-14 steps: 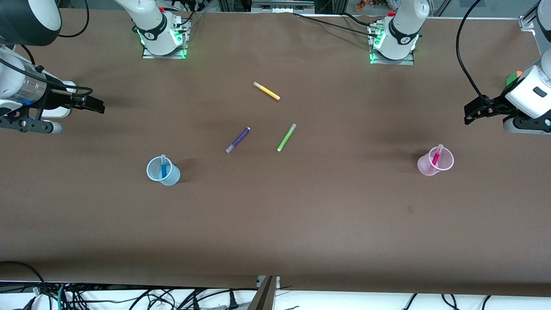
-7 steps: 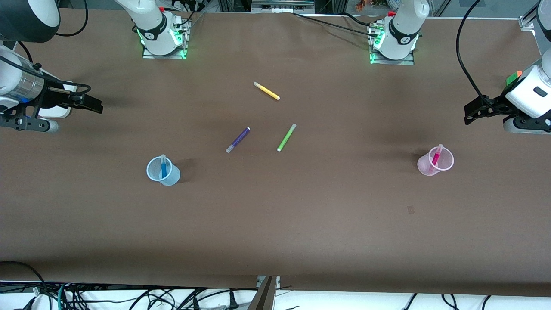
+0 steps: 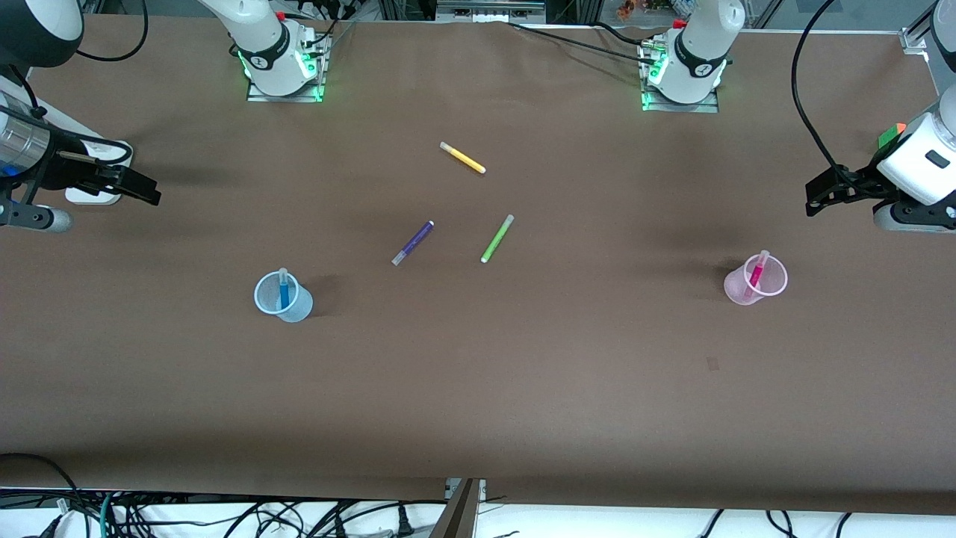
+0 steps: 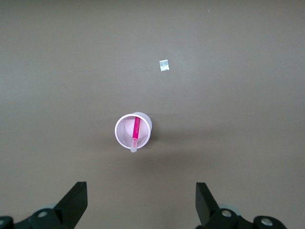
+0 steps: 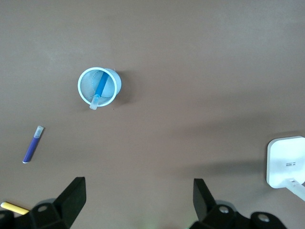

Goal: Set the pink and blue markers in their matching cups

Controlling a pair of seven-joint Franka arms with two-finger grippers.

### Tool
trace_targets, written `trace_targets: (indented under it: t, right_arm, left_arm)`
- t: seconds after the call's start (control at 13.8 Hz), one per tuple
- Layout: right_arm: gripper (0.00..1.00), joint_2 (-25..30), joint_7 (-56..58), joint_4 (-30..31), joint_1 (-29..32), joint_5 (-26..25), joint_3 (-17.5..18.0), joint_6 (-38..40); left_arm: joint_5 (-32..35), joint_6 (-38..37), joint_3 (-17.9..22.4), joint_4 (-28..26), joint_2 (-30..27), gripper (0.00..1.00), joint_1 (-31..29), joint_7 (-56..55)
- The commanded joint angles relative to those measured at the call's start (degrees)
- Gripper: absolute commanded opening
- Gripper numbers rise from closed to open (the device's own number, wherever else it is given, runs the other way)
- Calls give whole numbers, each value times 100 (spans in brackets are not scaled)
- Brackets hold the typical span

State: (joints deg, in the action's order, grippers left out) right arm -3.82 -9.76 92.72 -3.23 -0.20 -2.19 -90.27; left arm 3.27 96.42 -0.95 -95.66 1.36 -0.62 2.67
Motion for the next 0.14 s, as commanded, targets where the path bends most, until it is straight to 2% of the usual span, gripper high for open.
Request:
trace_targets:
  t: [0.0,0.07]
  right_arm:
    - [99,-31,114,-105,-11,55,-1,36]
    - [99,-40,114,-105,-2,55,-1,36]
  left_arm:
    - [-151,-141,68,214,101,100,44,14]
    - [-151,-141,68,214,101,100,44,23]
